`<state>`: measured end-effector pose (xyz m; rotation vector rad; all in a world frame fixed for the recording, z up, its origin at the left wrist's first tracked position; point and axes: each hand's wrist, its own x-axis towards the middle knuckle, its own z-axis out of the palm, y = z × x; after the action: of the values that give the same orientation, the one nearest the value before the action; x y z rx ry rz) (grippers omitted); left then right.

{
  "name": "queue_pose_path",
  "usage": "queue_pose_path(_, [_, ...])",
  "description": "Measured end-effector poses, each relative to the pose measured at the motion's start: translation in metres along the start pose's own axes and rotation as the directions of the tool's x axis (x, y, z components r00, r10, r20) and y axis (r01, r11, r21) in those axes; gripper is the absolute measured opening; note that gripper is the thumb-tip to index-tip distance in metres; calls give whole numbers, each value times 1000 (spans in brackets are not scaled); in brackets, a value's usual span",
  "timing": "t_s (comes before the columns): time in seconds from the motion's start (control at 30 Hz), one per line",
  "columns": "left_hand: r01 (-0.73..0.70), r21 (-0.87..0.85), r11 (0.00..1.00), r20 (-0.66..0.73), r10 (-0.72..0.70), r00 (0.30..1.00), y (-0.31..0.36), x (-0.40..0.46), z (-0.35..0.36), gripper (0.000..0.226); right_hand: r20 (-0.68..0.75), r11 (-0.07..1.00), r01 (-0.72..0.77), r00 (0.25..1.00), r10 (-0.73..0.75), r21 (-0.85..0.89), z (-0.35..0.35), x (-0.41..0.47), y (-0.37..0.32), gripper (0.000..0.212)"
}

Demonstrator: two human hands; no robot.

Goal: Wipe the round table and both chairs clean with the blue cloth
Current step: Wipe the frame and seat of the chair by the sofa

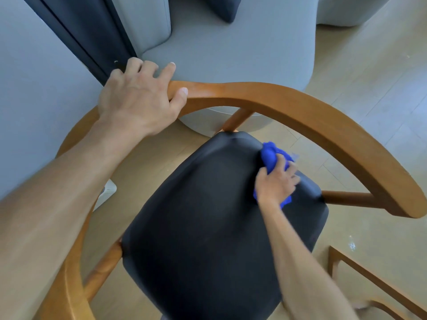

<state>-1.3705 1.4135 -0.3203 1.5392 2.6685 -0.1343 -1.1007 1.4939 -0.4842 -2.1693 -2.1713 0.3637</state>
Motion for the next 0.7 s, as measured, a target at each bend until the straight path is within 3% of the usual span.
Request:
queue_pose_path(0.07, [5,-4,1000,1,-5,1000,-1,0,-1,65,22,967,254,967,-254,-6,5,-46,-31,45])
queue_pose_path(0.17, [11,-18,1000,15,-11,1000,0,1,-2,64,148,806,582,792,-592,110,13,-139,-35,43])
queue_pose_path(0.23, [12,-27,1000,18,-11,1000,0,1,-2,64,248,680,711,636,-730,180,17,-188,-7,42])
queue_pose_path(0.33, [18,-43,999,3,-18,1000,0,0,-3,64,345,384,894,294,-891,231,12,-206,49,36])
queue_pose_path(0.37, [20,-47,999,-3,-21,1000,0,0,-3,64,361,305,926,212,-908,224,7,-192,62,36])
queue_pose_path(0.4, [20,-50,999,-8,-20,1000,-1,0,-3,64,360,259,946,177,-916,194,0,-172,72,36])
queue_pose_path(0.43, [20,-49,999,-13,-20,1000,0,-1,-3,64,343,252,955,187,-921,157,-8,-147,79,37])
queue_pose_path(0.47, [18,-45,999,-17,-19,1000,0,-1,-3,64,325,294,948,242,-914,120,-16,-121,88,40])
queue_pose_path(0.53, [12,-38,999,-20,-13,1000,0,-1,-2,63,262,464,885,441,-858,29,-31,-72,113,47])
queue_pose_path(0.6, [1,-36,999,-22,-2,1000,1,-1,-3,63,228,700,714,685,-692,-24,-47,-43,143,54])
queue_pose_path(0.7, [1,-29,1000,-25,-2,1000,1,-1,-3,63,140,916,399,910,-391,-30,-52,-39,163,54])
